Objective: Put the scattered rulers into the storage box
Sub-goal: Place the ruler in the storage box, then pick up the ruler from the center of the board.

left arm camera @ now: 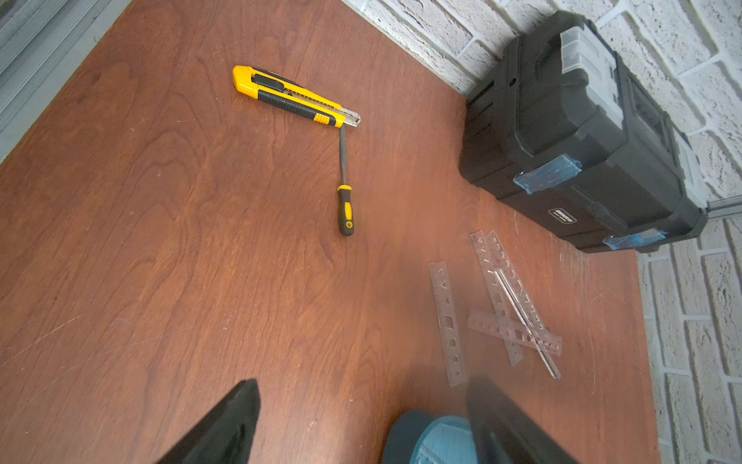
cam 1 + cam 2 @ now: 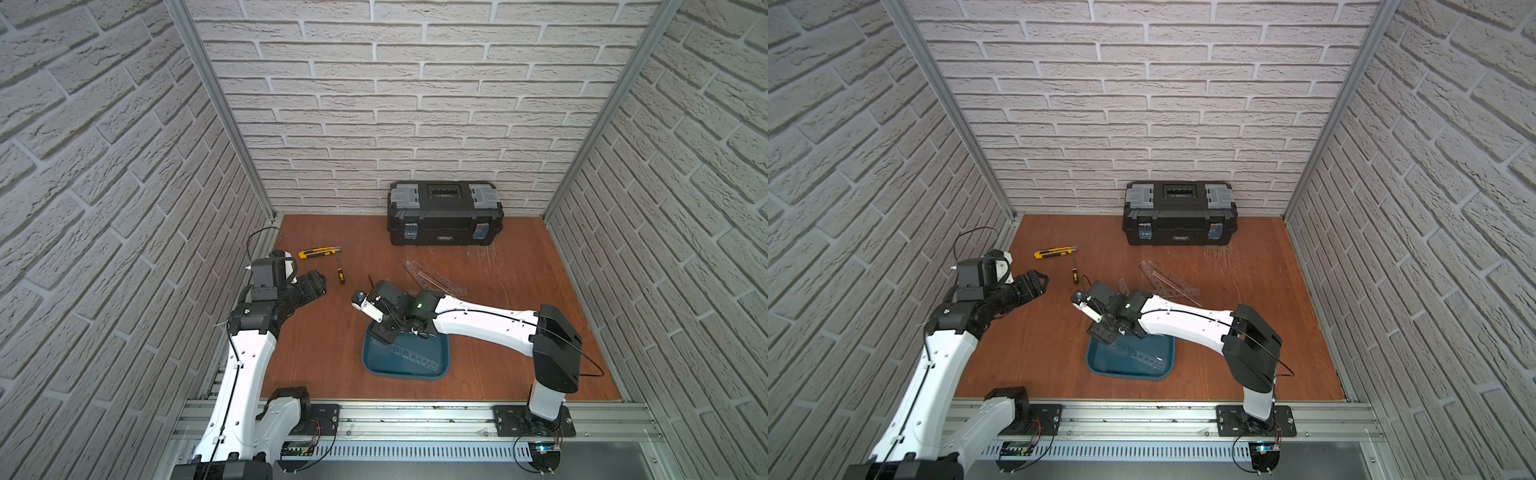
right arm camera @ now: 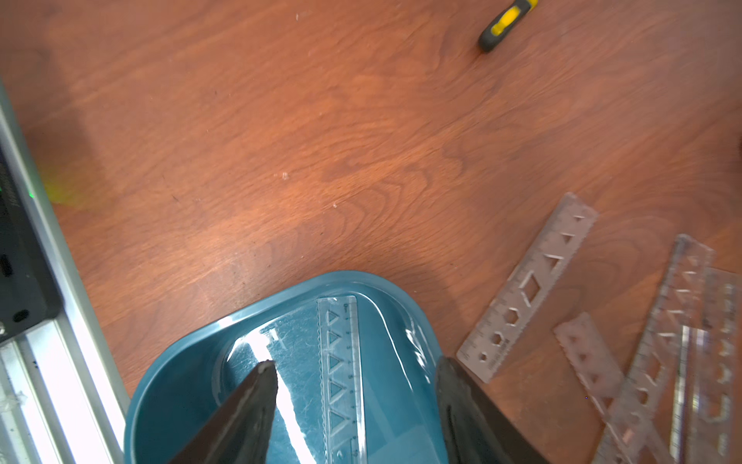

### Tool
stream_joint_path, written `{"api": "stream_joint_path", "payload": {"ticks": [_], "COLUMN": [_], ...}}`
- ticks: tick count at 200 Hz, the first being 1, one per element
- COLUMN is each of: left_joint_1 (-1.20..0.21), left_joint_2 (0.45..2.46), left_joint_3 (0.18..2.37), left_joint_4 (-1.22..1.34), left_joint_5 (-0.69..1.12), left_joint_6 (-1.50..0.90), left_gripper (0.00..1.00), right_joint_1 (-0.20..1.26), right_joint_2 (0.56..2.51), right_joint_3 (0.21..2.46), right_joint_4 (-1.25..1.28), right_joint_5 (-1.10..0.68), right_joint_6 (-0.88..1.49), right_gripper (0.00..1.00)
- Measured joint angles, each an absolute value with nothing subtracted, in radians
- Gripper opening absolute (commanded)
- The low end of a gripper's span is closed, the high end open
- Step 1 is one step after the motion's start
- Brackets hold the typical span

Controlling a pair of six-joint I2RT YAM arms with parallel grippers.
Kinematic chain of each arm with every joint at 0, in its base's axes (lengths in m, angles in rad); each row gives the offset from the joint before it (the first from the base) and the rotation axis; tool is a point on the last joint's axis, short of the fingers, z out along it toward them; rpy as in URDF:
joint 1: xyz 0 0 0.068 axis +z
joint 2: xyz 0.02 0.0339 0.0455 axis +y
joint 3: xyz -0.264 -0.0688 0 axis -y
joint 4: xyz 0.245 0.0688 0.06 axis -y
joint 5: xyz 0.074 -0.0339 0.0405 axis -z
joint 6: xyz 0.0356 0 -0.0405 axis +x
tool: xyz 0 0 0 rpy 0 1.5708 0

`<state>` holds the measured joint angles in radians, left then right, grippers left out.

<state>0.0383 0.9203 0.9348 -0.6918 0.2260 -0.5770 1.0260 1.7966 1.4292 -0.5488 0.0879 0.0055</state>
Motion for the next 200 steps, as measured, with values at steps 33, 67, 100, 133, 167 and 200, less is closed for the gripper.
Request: {"api": "stream_joint_path", "payload": {"ticks": [33, 67, 100, 133, 167, 200], "left_joint_1": [0.033, -0.089, -0.268, -0.379, -0.462, -0.526], "left_joint_2": [0.958, 1.083, 1.253, 1.416, 1.571, 1.693], "left_joint_3": [0.983, 1.135, 1.308, 1.439, 1.598, 1.753], "left_joint_4": [-0.69, -0.7, -0.698, -0.707, -0.744, -0.805], "left_joint_5": [0.234, 0.183, 0.111, 0.078, 0.08, 0.106], "left_joint_6": [-0.549, -0.479, -0.4, -0.332, -0.258, -0.188], "left_gripper": [0.85, 0.84, 0.83, 0.8, 0.8, 0.8], "right_joint_1": [0.958, 0.833, 0.708, 0.624, 0.552, 0.467], "right_joint_2": [1.665, 1.51, 1.377, 1.239, 1.145, 1.064], "right_joint_3": [1.368, 1.295, 1.211, 1.11, 1.077, 1.035], "right_joint_4": [-0.496, -0.424, -0.379, -0.354, -0.37, -0.403], "right_joint_5": [0.107, 0.13, 0.171, 0.23, 0.266, 0.299], "right_joint_6": [0.053, 0.14, 0.244, 0.306, 0.362, 0.415], "right_gripper": [0.67, 0.65, 0.67, 0.74, 0.79, 0.82]}}
